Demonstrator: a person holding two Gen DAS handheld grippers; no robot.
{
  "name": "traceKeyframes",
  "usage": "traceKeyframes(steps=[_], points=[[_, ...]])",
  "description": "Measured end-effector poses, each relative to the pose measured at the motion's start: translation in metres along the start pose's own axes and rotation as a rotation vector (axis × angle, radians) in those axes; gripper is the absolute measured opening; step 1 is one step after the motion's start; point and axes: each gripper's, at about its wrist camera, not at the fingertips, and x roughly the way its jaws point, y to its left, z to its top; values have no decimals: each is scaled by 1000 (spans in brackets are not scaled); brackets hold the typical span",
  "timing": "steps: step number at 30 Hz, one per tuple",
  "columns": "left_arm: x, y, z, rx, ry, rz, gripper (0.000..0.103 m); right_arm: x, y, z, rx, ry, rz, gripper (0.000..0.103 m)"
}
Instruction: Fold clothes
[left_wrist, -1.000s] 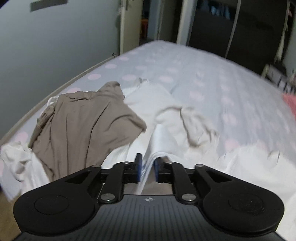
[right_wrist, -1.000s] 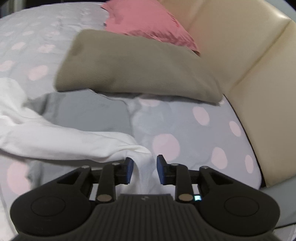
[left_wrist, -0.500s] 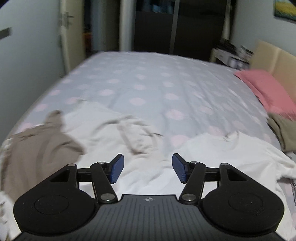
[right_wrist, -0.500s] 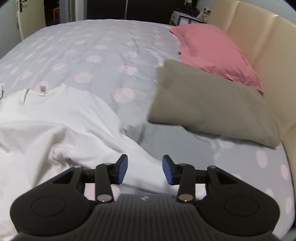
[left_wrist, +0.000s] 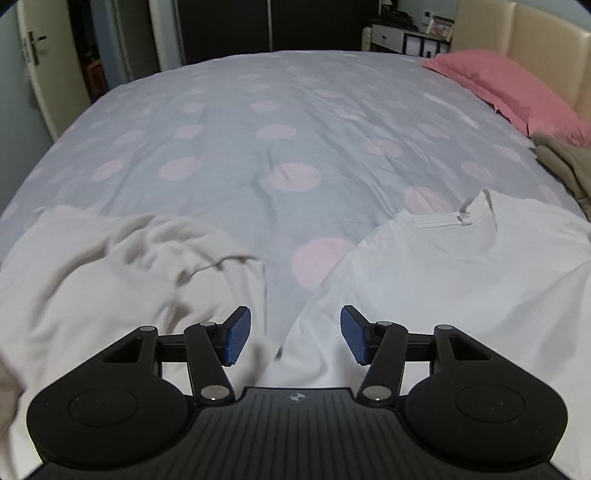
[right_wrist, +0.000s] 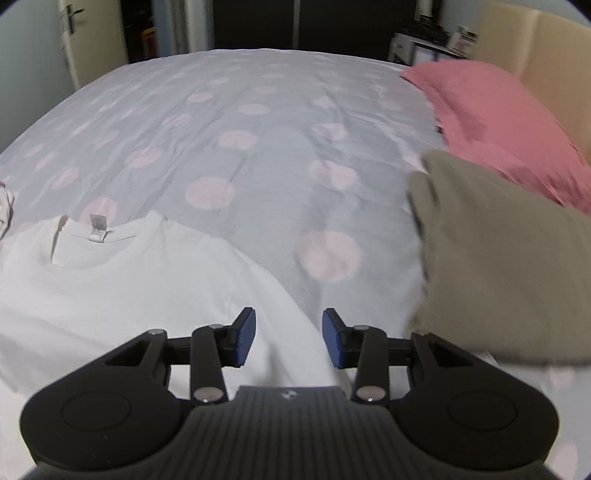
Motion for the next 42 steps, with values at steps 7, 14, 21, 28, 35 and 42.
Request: traceKeyframes(steps=[7, 14, 21, 28, 35, 42], points=[[56, 3, -1, -29, 71, -45, 50, 57, -1, 15, 70, 5, 66, 43], [59, 1, -8, -24, 87, -74, 30, 96, 6, 12, 96, 38, 98, 44], [43, -15, -2, -15, 76, -9, 3, 80, 4, 16, 167, 7, 139, 6], [15, -16, 39, -39, -24, 53, 3, 37, 15, 32, 134, -131, 93, 5], [10, -22, 86, -26, -107, 85, 3, 13, 2, 55, 181, -288, 33, 5], [45, -23, 81, -20, -50, 135, 18, 49, -2, 57, 203, -217, 28, 16]])
